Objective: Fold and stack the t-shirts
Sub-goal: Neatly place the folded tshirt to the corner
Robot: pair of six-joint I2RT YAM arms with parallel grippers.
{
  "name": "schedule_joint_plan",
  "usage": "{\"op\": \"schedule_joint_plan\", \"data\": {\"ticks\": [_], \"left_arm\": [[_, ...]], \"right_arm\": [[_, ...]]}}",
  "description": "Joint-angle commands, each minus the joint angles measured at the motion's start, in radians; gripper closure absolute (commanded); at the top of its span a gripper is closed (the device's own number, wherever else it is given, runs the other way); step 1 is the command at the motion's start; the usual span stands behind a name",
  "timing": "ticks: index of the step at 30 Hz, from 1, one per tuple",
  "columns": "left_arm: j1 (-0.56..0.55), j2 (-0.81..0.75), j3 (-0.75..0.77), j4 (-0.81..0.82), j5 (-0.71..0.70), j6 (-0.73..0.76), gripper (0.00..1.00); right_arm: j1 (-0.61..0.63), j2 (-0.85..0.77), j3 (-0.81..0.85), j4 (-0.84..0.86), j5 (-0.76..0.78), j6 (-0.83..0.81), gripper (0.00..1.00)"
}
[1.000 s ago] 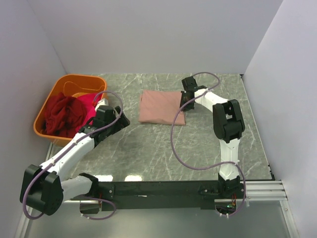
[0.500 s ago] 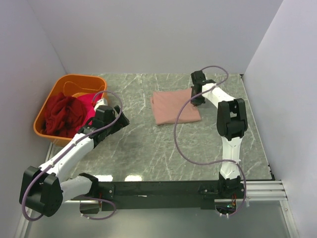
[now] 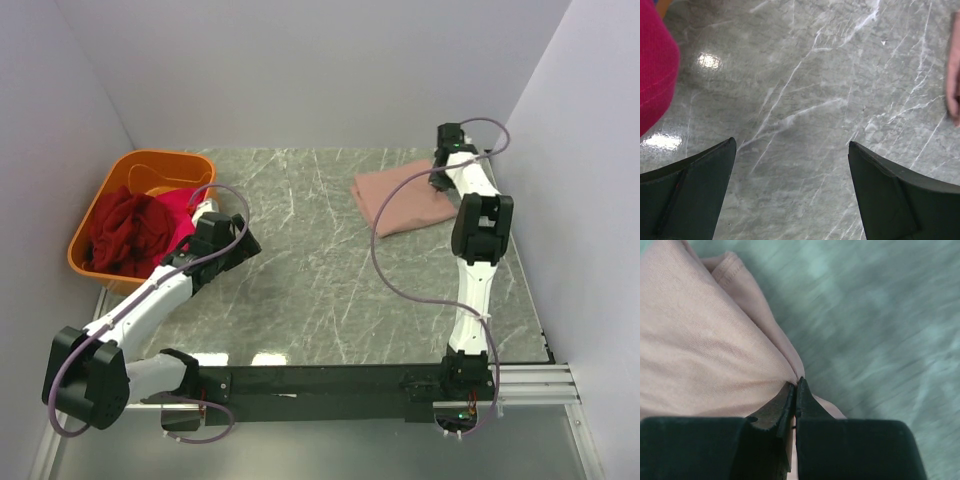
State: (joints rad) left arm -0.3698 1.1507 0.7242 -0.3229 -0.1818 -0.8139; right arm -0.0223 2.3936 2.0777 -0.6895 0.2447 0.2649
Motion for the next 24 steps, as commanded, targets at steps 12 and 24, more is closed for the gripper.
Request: {"op": "schedule_joint_plan", "data": {"ticks": [12,24], "left_arm": [[-0.003,0.05,0.09,-0.002,-0.007,0.001,0.01],[-0.003,0.014,0.089,-0.019,-0.028,0.01,0.01]], "right_arm": [[-0.24,0.027,0.062,0.005,-0.054,0.128,1.0],[-0.24,0.058,0.166,0.027,-0.124,0.112,1.0]]}}
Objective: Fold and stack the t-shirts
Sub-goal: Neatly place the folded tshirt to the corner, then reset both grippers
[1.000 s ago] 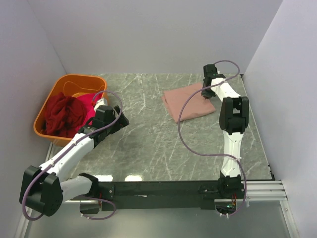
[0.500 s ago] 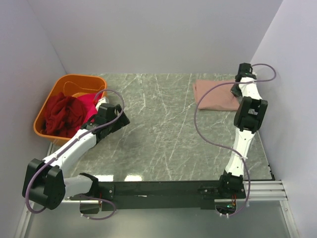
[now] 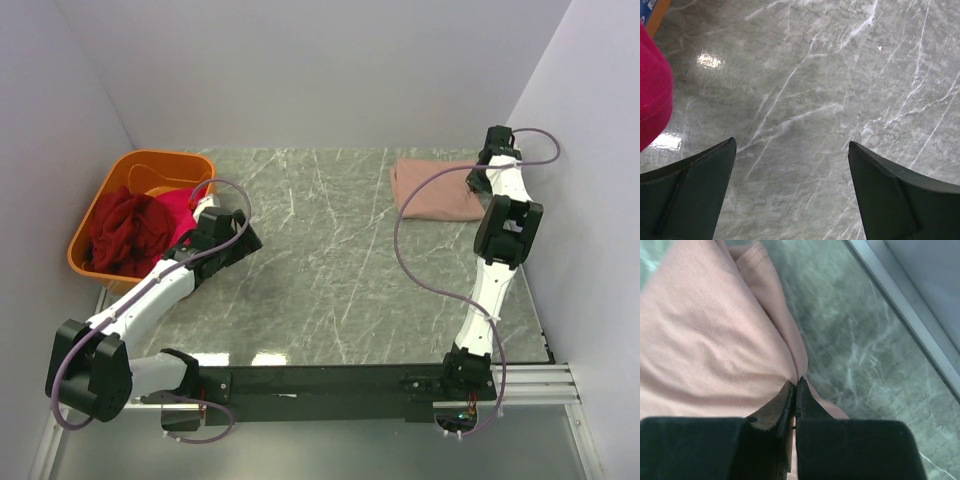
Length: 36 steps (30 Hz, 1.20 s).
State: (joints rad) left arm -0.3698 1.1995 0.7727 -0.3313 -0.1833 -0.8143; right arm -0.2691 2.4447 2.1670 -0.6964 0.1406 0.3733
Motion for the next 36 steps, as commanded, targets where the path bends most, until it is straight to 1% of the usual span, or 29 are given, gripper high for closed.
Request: {"op": "schedule_joint_plan", "data": {"ticks": [1,3,4,6,7,8,9,10,11,13,14,15,16,17,18,19,20,22,23,24,25,26,27,28,29,32,33,34,36], "left_arm": [[-0.003,-0.037,0.045,-0.012,-0.028,0.01,0.0],[-0.003,-0.04,0.048,-0.018,-0.038,0.012,0.0],[-0.003,-0.043,0.053,-0.021,-0.045,0.012,0.01],[-0.003,-0.046,0.063,-0.028,-0.05,0.015,0.01],[-0.003,-0.046,0.077,-0.029,-0.053,0.017,0.01],[-0.003,-0.051,0.086,-0.031,-0.056,0.02,0.01],[-0.003,-0.051,0.094,-0.031,-0.058,0.026,0.01],[-0.003,-0.052,0.112,-0.029,-0.061,0.029,0.01],[-0.003,-0.057,0.12,-0.029,-0.067,0.032,0.01],[-0.004,-0.063,0.146,-0.025,-0.073,0.04,0.01],[-0.003,-0.07,0.152,-0.022,-0.076,0.043,0.01],[-0.003,-0.072,0.16,-0.018,-0.08,0.047,0.01],[-0.003,-0.075,0.171,-0.015,-0.085,0.052,0.01],[-0.003,-0.08,0.177,-0.014,-0.087,0.055,0.01],[-0.003,-0.084,0.183,-0.017,-0.1,0.058,0.01],[-0.003,-0.087,0.192,-0.02,-0.107,0.058,0.01],[-0.003,-0.097,0.188,-0.017,-0.111,0.056,0.01],[-0.003,-0.115,0.165,0.001,-0.114,0.049,0.01],[-0.003,-0.135,0.151,0.033,-0.107,0.044,0.01],[-0.001,-0.144,0.139,0.049,-0.098,0.046,0.01],[-0.003,-0.153,0.119,0.06,-0.097,0.046,0.01],[-0.003,-0.164,0.112,0.067,-0.097,0.038,0.0],[-0.003,-0.169,0.106,0.069,-0.102,0.035,0.0],[-0.003,-0.172,0.097,0.071,-0.113,0.033,0.01],[-0.004,-0.178,0.089,0.074,-0.11,0.033,0.01],[-0.003,-0.183,0.056,0.095,-0.113,0.021,0.01],[-0.003,-0.186,0.05,0.098,-0.111,0.011,0.01],[-0.004,-0.184,0.04,0.103,-0.11,0.007,0.01],[-0.003,-0.187,0.037,0.104,-0.11,0.001,0.01]], "right_arm": [[0.007,0.011,0.089,0.017,-0.012,0.012,1.0],[0.005,0.001,0.105,-0.002,0.013,0.018,1.0],[0.007,-0.01,0.094,-0.003,0.022,0.027,0.98],[0.007,-0.054,0.044,0.009,0.046,0.029,0.83],[0.007,-0.073,0.027,0.018,0.057,0.032,0.73],[0.007,-0.111,-0.005,0.02,0.062,0.03,0.57],[0.007,-0.13,-0.019,0.021,0.077,0.033,0.5],[0.007,-0.154,-0.038,0.026,0.085,0.041,0.47],[0.008,-0.205,-0.08,0.031,0.091,0.045,0.41],[0.008,-0.266,-0.14,0.053,0.117,0.062,0.37],[0.008,-0.301,-0.218,0.066,0.12,0.068,0.35],[0.011,-0.378,-0.266,0.086,0.123,0.073,0.34],[0.013,-0.419,-0.315,0.128,0.111,0.079,0.33],[0.018,-0.459,-0.41,0.146,0.106,0.081,0.32],[0.031,-0.542,-0.465,0.168,0.102,0.082,0.31],[0.04,-0.588,-0.519,0.201,0.102,0.087,0.31],[0.051,-0.678,-0.632,0.224,0.106,0.095,0.3],[0.103,-0.778,-0.761,0.302,0.106,0.107,0.3],[0.131,-0.868,-0.874,0.331,0.105,0.107,0.29],[0.157,-0.913,-0.932,0.35,0.119,0.117,0.29],[0.219,-0.959,-0.979,0.376,0.138,0.128,0.29],[0.252,-1.034,-1.069,0.389,0.181,0.139,0.28],[0.283,-1.071,-1.11,0.399,0.198,0.154,0.28],[0.347,-1.104,-1.143,0.425,0.205,0.157,0.28],[0.37,-1.16,-1.209,0.446,0.192,0.153,0.28],[0.427,-1.271,-1.321,0.512,0.153,0.159,0.28],[0.43,-1.3,-1.351,0.532,0.11,0.17,0.28],[0.429,-1.326,-1.401,0.572,0.099,0.168,0.28],[0.43,-1.395,-1.435,0.597,0.096,0.162,0.28]]}}
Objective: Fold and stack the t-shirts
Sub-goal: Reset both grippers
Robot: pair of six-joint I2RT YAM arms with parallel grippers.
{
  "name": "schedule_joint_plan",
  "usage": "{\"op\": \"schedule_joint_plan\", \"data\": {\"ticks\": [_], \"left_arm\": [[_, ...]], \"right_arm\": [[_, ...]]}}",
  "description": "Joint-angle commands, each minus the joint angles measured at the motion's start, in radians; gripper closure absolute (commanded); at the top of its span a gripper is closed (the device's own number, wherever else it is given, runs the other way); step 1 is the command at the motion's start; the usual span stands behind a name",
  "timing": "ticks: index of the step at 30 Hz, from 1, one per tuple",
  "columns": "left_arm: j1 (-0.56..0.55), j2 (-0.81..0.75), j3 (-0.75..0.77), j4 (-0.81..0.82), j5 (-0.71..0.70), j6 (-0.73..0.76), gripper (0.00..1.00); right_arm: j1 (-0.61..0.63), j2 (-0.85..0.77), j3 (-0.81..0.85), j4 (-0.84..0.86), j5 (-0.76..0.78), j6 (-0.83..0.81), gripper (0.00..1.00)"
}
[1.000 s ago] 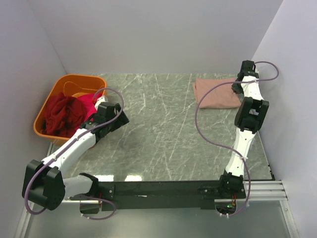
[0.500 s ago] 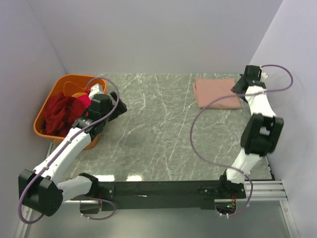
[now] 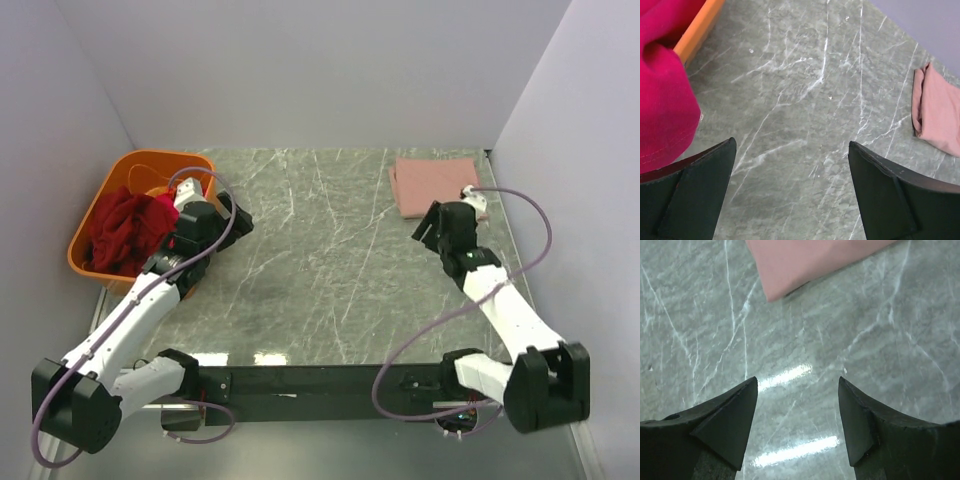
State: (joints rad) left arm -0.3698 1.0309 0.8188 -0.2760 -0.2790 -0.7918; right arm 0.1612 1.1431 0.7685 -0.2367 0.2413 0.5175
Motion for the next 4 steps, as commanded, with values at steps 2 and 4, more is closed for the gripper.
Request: {"op": "schedule_joint_plan", "data": {"ticks": [2,4], "left_arm": [[-0.003,-0.022,-0.013,0.049,-0.015,-0.02,0.01],[-0.003,-0.023,-0.017,0.051,-0.025,-0.02,0.01]], "right_arm": [[0.0,-0.143,-0.057,0.145,0.013,0.009,0.28],[0.0,-0.167,-0.066,0.148,0.019,0.004,0.26]]}}
